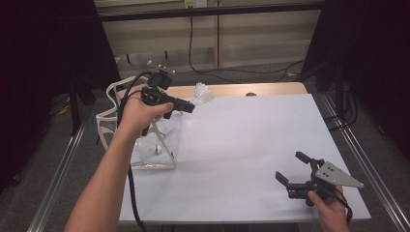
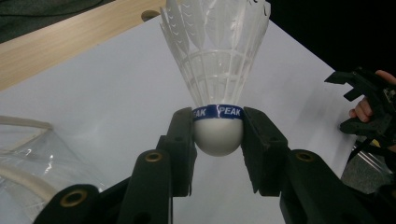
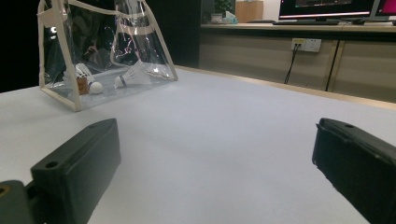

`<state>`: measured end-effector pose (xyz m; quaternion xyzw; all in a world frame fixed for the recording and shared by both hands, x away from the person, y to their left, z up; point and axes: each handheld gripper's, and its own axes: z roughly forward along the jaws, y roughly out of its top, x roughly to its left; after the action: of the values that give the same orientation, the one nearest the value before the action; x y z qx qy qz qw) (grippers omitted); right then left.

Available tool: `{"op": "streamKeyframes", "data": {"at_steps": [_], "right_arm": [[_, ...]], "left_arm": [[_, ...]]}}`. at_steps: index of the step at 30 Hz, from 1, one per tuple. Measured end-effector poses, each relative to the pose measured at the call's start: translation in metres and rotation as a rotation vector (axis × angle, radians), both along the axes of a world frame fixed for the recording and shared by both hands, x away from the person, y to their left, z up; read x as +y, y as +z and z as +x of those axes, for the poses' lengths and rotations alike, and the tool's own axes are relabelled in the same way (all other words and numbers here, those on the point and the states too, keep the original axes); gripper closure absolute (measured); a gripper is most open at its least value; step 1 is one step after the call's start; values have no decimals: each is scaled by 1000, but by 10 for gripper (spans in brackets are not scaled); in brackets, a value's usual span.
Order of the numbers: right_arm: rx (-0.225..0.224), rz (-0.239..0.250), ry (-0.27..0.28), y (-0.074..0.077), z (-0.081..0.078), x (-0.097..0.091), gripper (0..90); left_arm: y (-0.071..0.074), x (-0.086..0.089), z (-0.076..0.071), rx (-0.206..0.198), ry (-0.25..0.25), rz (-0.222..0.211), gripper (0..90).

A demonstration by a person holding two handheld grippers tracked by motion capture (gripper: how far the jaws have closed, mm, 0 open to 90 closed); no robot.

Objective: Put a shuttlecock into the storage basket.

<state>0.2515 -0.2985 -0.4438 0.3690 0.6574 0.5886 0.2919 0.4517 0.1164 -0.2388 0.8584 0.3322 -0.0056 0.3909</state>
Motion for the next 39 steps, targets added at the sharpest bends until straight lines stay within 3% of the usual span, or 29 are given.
{"op": "streamKeyframes", "data": {"at_steps": [23, 39], "right_arm": [[-1, -1, 1, 0, 0, -1, 9], [-3, -1, -1, 0, 0, -2, 9]], "left_arm": [[17, 17, 3, -30, 47, -1, 655], [26, 40, 5, -48, 102, -1, 655]]}}
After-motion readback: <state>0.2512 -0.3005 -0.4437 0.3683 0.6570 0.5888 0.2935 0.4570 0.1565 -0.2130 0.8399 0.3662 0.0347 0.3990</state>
